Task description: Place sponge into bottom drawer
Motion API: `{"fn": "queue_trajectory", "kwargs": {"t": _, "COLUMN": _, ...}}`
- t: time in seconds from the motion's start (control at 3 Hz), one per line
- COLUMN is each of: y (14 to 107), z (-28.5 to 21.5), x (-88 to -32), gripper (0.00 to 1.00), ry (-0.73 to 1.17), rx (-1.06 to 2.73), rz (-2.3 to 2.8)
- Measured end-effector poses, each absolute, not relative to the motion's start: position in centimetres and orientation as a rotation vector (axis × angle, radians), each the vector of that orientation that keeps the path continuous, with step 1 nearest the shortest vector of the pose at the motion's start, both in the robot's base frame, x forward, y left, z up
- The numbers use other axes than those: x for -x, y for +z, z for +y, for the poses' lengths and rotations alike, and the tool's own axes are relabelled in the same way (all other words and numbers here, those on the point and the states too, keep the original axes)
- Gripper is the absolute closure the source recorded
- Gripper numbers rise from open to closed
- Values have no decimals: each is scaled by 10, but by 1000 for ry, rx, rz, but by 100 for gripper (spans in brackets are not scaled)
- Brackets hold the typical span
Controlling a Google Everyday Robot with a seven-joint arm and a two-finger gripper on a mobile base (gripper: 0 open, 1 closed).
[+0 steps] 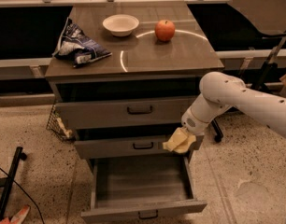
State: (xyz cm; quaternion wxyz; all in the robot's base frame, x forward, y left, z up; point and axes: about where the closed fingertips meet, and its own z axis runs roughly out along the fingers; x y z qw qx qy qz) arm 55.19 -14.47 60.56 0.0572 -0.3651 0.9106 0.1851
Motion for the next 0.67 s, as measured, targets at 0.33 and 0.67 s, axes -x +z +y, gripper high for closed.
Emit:
{"fn": "queue_trajectory", "kwargs": {"t": 0.33, "y": 605, "z": -145, "x": -552, "gripper": 100, "ry": 561, "rx": 1107, "rz": 2761}}
{"fn": "queue_trajectory", "kwargs": {"t": 0.67, "y": 576, "z": -140, "x": -558, "gripper": 100, "ry": 630, "rx": 1108, "rz": 2771}}
